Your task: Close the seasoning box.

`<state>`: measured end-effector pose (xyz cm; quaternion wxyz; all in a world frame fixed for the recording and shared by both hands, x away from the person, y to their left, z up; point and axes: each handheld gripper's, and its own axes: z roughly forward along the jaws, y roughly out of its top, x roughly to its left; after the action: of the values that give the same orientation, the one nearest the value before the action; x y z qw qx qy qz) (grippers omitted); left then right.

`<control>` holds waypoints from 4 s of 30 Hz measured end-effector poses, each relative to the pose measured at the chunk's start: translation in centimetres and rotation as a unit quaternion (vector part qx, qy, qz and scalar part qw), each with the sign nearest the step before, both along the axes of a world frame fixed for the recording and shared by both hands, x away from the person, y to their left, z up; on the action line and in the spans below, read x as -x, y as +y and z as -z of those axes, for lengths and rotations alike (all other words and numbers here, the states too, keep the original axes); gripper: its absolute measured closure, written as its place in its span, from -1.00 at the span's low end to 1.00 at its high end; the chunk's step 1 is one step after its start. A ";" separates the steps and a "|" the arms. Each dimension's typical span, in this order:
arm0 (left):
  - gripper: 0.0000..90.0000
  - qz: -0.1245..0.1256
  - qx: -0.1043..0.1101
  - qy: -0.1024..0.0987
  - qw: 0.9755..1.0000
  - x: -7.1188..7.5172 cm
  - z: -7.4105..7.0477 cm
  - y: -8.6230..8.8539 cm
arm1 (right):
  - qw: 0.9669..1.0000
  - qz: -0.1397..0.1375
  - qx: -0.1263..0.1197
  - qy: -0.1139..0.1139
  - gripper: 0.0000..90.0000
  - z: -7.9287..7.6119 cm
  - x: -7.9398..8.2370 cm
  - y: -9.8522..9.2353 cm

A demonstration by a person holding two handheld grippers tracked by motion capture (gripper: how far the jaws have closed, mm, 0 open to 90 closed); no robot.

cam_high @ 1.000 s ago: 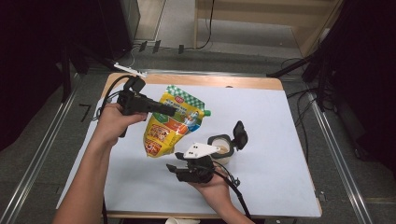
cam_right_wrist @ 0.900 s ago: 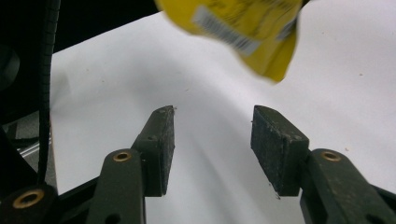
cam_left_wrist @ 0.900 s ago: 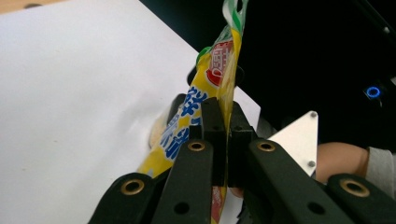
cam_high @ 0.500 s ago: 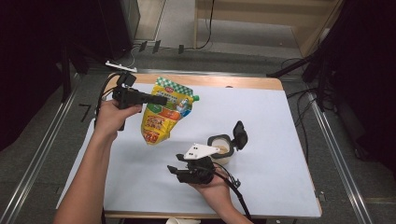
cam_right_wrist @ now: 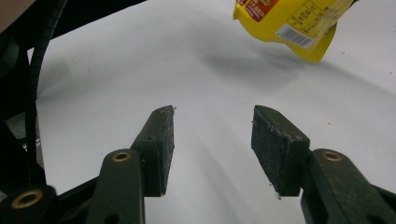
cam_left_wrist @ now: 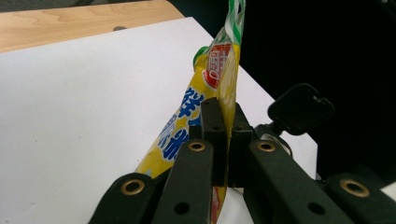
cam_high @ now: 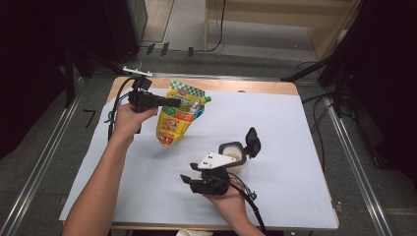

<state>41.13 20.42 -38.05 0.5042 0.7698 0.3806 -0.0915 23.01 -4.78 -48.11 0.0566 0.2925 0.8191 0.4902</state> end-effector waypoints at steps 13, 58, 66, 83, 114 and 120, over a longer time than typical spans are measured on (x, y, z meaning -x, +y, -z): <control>1.00 -0.003 -0.009 -0.016 1.000 -0.3 0.6 0.7 | 1.000 0.002 -0.001 0.001 0.12 0.0 0.0 -0.1; 0.60 0.009 -0.039 -0.053 0.998 2.1 -0.5 2.0 | 1.000 -0.015 -0.001 0.000 0.12 0.0 -0.1 0.6; 0.47 0.004 -0.038 -0.049 0.998 2.6 -0.7 2.1 | 1.000 -0.018 0.000 0.000 0.12 -0.1 -0.2 0.7; 0.26 -0.007 -0.040 -0.066 0.997 3.6 -1.5 2.4 | 1.000 -0.023 0.000 0.000 0.13 -0.1 -0.3 1.0; 0.20 -0.020 -0.048 -0.064 0.997 4.6 -4.0 2.4 | 1.000 -0.026 0.004 0.001 0.13 -0.1 -0.3 1.0; 0.19 -0.031 -0.052 -0.055 0.997 4.7 -4.5 2.6 | 1.000 -0.027 0.004 0.003 0.13 0.0 -0.3 1.1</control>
<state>36.43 22.99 -33.56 0.4862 0.7865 0.3806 -0.0135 23.34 -3.71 -48.08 0.0427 0.2716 0.8288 0.4874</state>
